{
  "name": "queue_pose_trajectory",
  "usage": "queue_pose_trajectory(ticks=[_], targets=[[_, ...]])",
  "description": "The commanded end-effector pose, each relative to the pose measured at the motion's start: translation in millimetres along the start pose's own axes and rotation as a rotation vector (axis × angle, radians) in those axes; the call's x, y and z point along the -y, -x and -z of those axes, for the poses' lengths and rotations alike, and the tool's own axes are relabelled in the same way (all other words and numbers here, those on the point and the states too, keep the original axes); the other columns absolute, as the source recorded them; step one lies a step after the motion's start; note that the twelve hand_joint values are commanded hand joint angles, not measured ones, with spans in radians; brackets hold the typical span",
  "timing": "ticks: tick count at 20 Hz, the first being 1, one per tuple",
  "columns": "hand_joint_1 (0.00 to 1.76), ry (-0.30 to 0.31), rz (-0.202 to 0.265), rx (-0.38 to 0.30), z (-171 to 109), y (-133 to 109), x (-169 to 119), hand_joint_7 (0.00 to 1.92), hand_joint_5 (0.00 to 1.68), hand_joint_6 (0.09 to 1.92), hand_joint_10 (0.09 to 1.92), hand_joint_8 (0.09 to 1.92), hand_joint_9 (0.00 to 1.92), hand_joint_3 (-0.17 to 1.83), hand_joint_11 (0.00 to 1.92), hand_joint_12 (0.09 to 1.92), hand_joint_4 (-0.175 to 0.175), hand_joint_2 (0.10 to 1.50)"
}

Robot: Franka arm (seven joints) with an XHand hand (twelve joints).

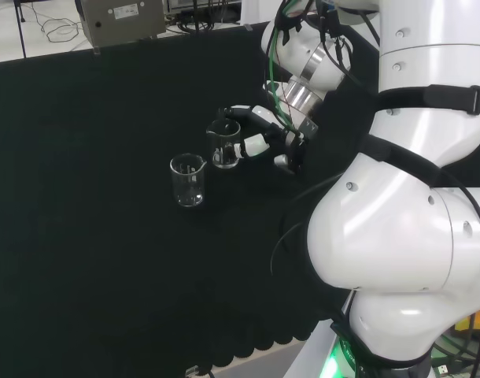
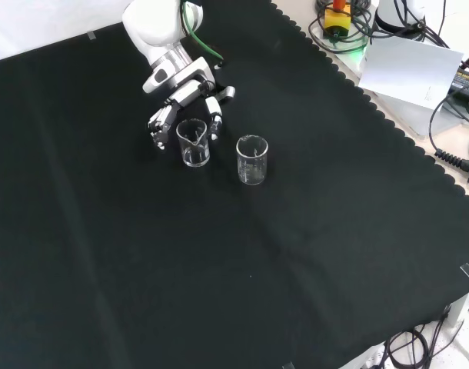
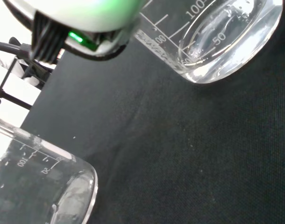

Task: Pick up the beaker on the right.

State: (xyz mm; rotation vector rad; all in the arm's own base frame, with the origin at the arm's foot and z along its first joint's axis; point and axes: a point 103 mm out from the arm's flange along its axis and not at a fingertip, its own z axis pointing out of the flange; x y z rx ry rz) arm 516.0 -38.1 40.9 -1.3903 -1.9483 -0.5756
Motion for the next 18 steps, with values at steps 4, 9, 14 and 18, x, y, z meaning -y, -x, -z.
queue_pose_trajectory(ticks=[4, 9, 14, 18], targets=[[0.99, -0.008, 0.033, -0.041, -5.4, -3.7, -2.7, 0.35, 0.43, 0.74, 0.54, 0.59, 0.54, 0.64, 0.1, 1.37, -0.013, 0.5], [1.0, -0.018, 0.044, -0.056, -6.1, -6.1, -4.6, 0.36, 0.41, 0.75, 0.54, 0.6, 0.55, 0.65, 0.11, 1.37, -0.012, 0.49], [0.99, -0.022, 0.053, -0.083, -9.4, -7.1, -6.0, 0.33, 0.35, 0.72, 0.53, 0.59, 0.53, 0.65, 0.11, 1.36, -0.014, 0.47], [0.98, -0.01, 0.053, -0.108, -11.1, -7.3, -6.8, 0.34, 0.34, 0.72, 0.54, 0.6, 0.54, 0.64, 0.11, 1.36, -0.014, 0.47]])
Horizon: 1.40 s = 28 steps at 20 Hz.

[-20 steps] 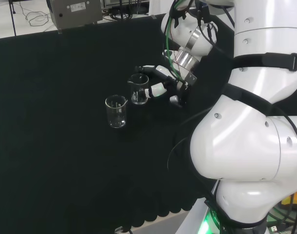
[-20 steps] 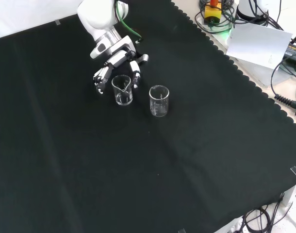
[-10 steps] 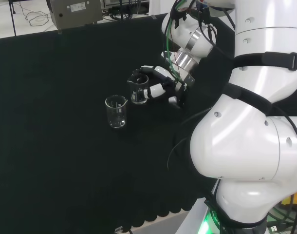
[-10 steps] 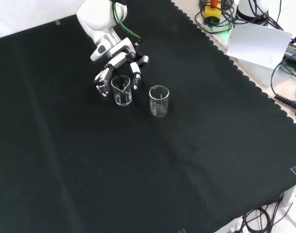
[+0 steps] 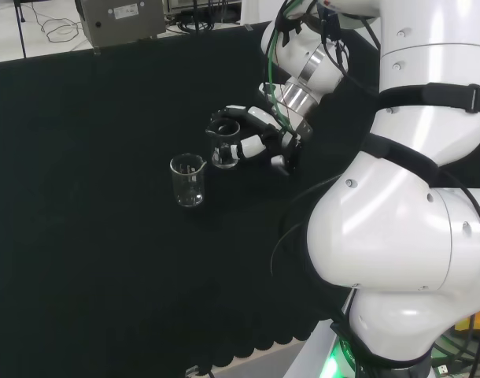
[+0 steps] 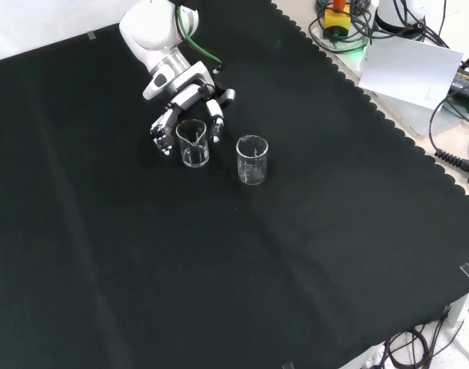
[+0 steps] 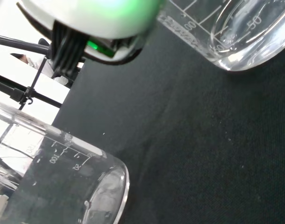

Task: Pick up the beaker on the right.

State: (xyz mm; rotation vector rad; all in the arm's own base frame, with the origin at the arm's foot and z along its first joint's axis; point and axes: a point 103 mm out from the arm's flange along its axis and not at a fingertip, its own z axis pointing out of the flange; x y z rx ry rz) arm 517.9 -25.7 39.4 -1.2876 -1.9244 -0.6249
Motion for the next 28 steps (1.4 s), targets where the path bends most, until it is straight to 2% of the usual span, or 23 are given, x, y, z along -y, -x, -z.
queue_pose_trajectory(ticks=[1, 4, 6, 9, 13, 14, 15, 17, 19, 24, 28], targets=[[0.99, 0.013, 0.003, -0.029, -2.5, -0.8, -1.0, 0.34, 0.34, 0.71, 0.54, 0.6, 0.55, 0.64, 0.12, 1.36, -0.014, 0.47], [0.99, 0.03, 0.003, -0.043, -3.6, -2.6, -2.7, 0.37, 0.35, 0.71, 0.56, 0.61, 0.6, 0.64, 0.15, 1.36, -0.016, 0.47], [1.0, 0.045, 0.0, -0.056, -3.5, -3.4, -3.7, 0.4, 0.42, 0.78, 0.55, 0.63, 0.64, 0.64, 0.18, 1.35, -0.014, 0.48], [1.05, 0.051, -0.013, -0.068, -4.4, -2.6, -4.7, 0.54, 0.56, 0.95, 0.53, 0.66, 0.74, 0.67, 0.25, 1.33, -0.009, 0.51], [1.17, 0.074, -0.043, -0.056, -5.3, -1.2, -4.4, 0.8, 0.75, 1.04, 0.53, 0.76, 0.96, 0.73, 0.41, 1.29, -0.008, 0.54], [1.17, 0.085, -0.06, -0.046, -4.6, -1.3, -4.4, 0.87, 0.87, 1.03, 0.56, 0.82, 1.03, 0.68, 0.49, 1.26, -0.053, 0.63], [1.25, 0.134, -0.094, -0.027, -1.7, -1.4, -2.8, 0.95, 0.93, 1.06, 0.62, 0.92, 1.12, 0.66, 0.65, 1.18, -0.079, 0.68], [1.37, 0.202, -0.124, -0.01, 5.4, -2.1, 1.0, 1.06, 1.0, 1.13, 0.77, 1.05, 1.25, 0.83, 0.89, 0.99, -0.133, 0.61], [1.42, 0.222, -0.125, 0.001, 11.7, -4.3, 2.3, 1.12, 1.03, 1.15, 0.83, 1.1, 1.32, 0.96, 0.99, 0.89, -0.165, 0.53], [1.44, 0.224, -0.092, 0.078, 37.7, -20.1, 5.6, 1.19, 1.13, 1.02, 0.7, 1.01, 1.44, 1.03, 1.1, 0.79, -0.175, 0.46], [1.45, 0.196, -0.072, 0.138, 53.5, -35.2, 13.4, 1.22, 1.18, 0.95, 0.59, 0.94, 1.5, 1.02, 1.15, 0.76, -0.175, 0.44]])
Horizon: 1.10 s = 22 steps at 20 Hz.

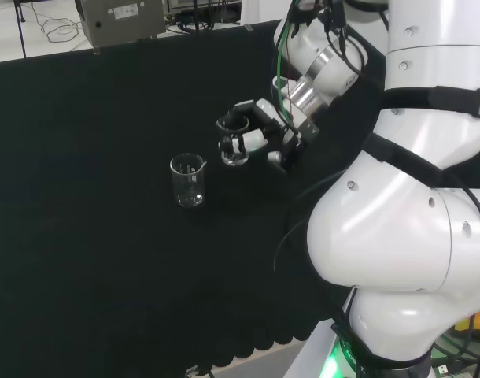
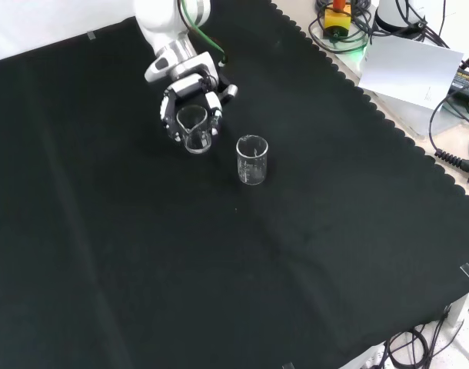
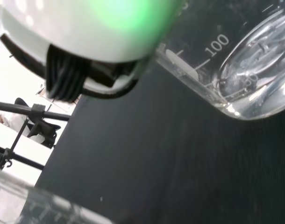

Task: Pick up the beaker on the right.

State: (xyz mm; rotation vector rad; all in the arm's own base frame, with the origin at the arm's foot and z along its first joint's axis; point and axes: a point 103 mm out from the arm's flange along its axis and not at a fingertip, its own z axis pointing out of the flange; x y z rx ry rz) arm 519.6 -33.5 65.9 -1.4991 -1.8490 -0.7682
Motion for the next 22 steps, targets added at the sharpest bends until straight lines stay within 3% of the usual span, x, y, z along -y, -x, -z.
queue_pose_trajectory(ticks=[1, 8, 22], targets=[[1.45, -0.006, 0.034, 0.127, 37.0, -22.4, 10.5, 1.24, 1.19, 0.92, 0.56, 0.92, 1.51, 1.02, 1.16, 0.75, -0.175, 0.43], [1.45, -0.125, 0.063, 0.218, 47.8, -52.4, 32.8, 1.26, 1.22, 0.87, 0.5, 0.87, 1.54, 1.02, 1.19, 0.74, -0.175, 0.42], [1.45, -0.289, 0.08, 0.342, 42.5, -100.1, 53.4, 1.27, 1.22, 0.87, 0.56, 0.86, 1.54, 1.05, 1.18, 0.76, -0.175, 0.4]])
